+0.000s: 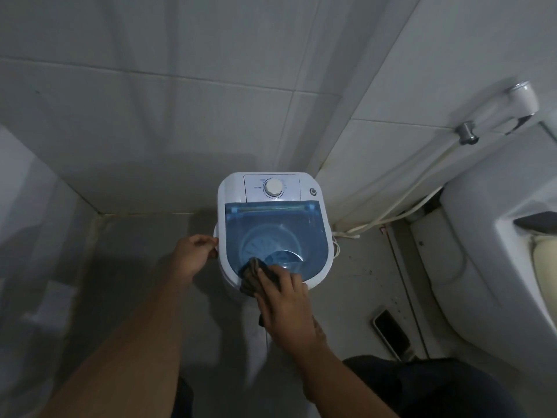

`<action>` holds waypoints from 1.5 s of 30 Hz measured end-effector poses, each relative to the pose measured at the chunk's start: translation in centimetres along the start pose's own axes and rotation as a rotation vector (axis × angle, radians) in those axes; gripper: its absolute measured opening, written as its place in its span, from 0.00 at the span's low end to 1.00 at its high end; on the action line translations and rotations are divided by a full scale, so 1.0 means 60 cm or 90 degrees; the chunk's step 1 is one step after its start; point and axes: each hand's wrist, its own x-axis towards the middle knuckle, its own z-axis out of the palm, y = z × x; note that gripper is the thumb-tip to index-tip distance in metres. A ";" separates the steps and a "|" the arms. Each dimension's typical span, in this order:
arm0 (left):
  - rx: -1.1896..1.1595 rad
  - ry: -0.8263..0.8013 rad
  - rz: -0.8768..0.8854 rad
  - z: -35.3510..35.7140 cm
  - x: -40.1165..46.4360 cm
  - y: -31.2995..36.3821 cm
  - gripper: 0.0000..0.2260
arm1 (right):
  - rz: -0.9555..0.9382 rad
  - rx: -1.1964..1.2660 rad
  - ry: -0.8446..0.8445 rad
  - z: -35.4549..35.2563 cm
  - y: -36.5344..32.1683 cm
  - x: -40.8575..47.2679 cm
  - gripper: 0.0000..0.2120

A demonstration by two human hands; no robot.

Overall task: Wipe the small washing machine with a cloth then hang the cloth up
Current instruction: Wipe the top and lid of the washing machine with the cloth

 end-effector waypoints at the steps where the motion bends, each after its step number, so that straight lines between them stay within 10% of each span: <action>1: 0.002 -0.004 0.000 0.000 0.000 0.000 0.08 | -0.020 -0.007 -0.006 0.000 0.005 0.000 0.22; 17: -0.014 -0.015 -0.009 -0.003 0.007 -0.002 0.02 | 0.271 -0.034 0.014 -0.046 0.189 0.215 0.20; 26: -0.024 -0.010 -0.006 0.001 0.006 -0.003 0.06 | 0.283 0.020 0.129 -0.017 0.120 0.049 0.22; 35: 0.004 -0.020 -0.006 -0.003 0.011 -0.005 0.09 | -0.045 0.014 -0.026 0.002 -0.003 -0.004 0.23; 45: -0.026 -0.009 0.000 -0.003 0.006 -0.003 0.02 | 0.389 0.179 0.169 -0.026 0.093 -0.005 0.23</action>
